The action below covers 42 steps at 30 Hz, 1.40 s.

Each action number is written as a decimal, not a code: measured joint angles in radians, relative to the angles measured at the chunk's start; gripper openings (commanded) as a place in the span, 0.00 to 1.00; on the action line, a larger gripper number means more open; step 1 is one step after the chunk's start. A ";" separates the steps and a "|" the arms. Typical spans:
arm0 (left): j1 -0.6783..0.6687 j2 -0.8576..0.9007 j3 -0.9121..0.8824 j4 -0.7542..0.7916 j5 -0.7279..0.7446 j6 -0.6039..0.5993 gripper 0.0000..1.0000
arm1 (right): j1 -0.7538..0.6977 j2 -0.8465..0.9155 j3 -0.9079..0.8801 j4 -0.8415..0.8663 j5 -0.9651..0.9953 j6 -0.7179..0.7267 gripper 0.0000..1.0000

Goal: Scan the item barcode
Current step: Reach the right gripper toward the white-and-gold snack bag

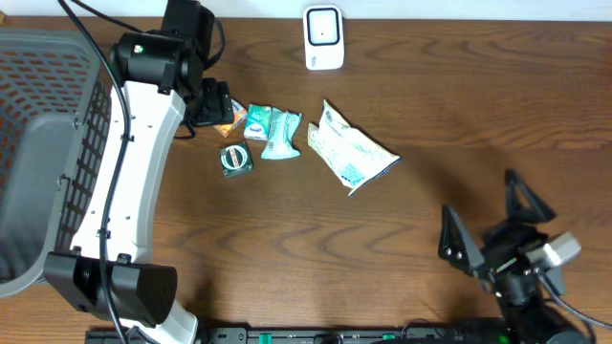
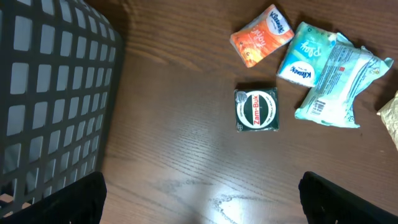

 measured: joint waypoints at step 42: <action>0.000 0.000 0.000 0.000 0.000 0.000 0.98 | 0.150 1.032 0.712 -1.046 -0.166 -0.391 0.99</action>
